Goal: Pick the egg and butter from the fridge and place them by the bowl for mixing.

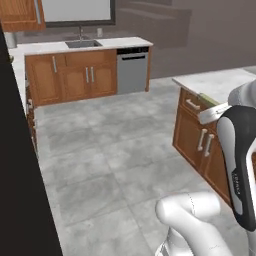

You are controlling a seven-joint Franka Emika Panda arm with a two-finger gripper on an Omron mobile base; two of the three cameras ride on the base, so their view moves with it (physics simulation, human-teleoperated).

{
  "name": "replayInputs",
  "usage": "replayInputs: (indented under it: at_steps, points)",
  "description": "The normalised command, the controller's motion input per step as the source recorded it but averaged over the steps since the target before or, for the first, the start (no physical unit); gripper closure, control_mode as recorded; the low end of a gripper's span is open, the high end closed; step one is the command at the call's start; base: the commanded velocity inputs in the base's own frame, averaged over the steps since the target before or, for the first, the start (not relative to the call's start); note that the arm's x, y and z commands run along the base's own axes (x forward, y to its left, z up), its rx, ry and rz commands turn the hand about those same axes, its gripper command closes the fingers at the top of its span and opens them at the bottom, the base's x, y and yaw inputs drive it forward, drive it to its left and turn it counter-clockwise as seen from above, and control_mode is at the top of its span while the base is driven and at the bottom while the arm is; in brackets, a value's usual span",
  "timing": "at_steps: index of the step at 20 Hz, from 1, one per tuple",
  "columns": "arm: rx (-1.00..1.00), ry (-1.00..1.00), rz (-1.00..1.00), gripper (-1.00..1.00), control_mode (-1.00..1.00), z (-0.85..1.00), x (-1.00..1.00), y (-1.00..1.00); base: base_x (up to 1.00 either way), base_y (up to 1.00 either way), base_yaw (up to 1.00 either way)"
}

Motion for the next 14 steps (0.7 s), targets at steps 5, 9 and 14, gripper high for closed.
replayInputs:
  at_steps: [5, 9, 14]
  points:
    - [0.00, 0.00, 0.00, 1.00, 1.00, 0.00, 0.00, 0.00, 1.00, 0.00, 0.19]
    - [0.00, 0.00, 0.00, 1.00, 1.00, 0.00, 0.00, 0.00, 1.00, -0.13, 0.10]
    - [0.00, 0.00, 0.00, 1.00, 1.00, 0.00, 0.00, 0.00, 1.00, -0.42, 0.02]
